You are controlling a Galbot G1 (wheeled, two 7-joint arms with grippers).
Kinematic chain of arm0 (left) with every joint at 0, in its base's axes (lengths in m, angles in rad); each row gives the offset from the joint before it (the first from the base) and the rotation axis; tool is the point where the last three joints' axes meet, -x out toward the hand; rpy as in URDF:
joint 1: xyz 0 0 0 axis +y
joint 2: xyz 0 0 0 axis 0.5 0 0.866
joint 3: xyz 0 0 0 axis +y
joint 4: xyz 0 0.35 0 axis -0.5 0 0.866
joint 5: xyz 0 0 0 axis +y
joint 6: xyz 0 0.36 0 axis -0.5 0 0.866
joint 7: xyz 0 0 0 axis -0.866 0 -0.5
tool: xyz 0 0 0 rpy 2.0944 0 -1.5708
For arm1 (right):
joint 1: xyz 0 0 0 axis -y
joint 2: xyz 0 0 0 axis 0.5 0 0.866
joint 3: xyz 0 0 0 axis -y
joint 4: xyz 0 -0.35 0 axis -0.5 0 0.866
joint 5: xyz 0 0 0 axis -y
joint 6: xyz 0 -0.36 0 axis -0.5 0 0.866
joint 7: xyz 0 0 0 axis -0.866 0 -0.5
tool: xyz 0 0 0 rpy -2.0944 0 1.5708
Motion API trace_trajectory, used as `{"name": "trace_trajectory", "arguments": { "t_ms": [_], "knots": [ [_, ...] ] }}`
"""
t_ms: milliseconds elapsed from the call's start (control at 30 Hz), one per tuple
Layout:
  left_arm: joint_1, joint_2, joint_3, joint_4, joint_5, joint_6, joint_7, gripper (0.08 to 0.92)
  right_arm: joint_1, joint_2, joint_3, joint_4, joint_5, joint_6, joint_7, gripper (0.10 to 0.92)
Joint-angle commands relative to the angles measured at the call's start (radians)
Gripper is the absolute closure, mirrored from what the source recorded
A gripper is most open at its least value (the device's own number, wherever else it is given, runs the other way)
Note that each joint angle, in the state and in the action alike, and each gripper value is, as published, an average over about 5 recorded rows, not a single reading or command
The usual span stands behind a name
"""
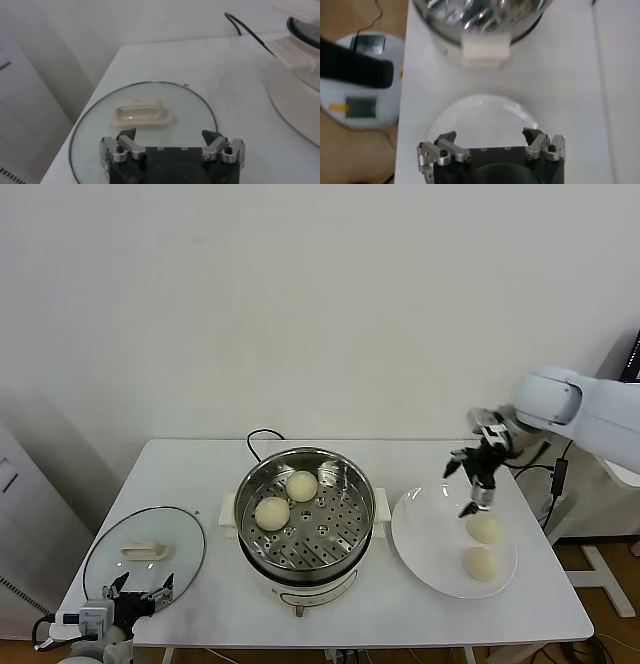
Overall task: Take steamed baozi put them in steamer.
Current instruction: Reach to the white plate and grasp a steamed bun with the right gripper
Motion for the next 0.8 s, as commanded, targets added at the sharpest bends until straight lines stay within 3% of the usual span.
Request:
{"name": "trace_trajectory", "arguments": {
  "t_ms": [33,800],
  "knots": [
    [-0.003,0.0,0.003,0.005,0.001,0.002,-0.001,0.177,-0.248,-0.075,0.173,-0.091,-0.243,0.14,-0.066,0.203],
    [-0.012,-0.007,0.018,0.013,0.011,0.01,-0.002,0.177,-0.598,-0.003,0.448,-0.194,-0.395,0.222,0.013,0.203]
  ]
}}
